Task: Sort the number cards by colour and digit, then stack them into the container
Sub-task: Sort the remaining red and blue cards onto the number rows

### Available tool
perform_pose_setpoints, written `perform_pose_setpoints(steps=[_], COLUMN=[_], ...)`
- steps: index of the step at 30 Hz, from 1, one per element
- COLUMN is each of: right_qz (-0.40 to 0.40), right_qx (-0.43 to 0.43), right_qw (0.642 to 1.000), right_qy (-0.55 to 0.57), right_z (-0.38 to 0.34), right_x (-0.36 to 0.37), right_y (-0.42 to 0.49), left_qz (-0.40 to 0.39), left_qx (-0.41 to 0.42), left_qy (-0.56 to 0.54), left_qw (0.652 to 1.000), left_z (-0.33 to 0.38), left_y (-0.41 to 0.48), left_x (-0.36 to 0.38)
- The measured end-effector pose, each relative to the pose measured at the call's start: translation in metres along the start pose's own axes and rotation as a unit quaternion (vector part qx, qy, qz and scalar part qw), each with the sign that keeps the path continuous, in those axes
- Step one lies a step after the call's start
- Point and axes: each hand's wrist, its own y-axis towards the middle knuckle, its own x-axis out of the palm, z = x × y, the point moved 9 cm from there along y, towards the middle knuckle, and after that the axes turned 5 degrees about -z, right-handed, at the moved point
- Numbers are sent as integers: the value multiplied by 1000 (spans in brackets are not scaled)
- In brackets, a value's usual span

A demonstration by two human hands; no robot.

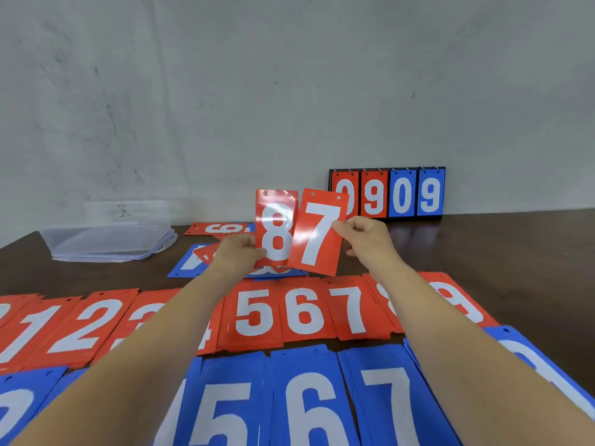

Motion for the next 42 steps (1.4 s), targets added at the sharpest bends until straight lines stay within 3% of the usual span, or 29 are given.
perform_pose_setpoints(steps=[12,16,21,33,42], right_qz=[-18,19,6,-7,42], right_qx=[25,28,17,-8,71], right_qw=[999,999,1000,1000,993], right_qy=[14,-3,-9,-21,-80], right_z=[20,30,37,53,81], right_x=[-40,-74,-98,-139,-167], right_y=[-21,-25,-31,-41,-41], left_qz=[-139,-100,-49,34,63], left_qx=[-31,-57,19,-34,-105], left_qy=[-93,-149,-29,-62,-33], left_qw=[985,982,998,997,992], left_z=[41,56,77,66,34], left_y=[-45,-56,-65,-80,-79], left_x=[101,124,144,142,116])
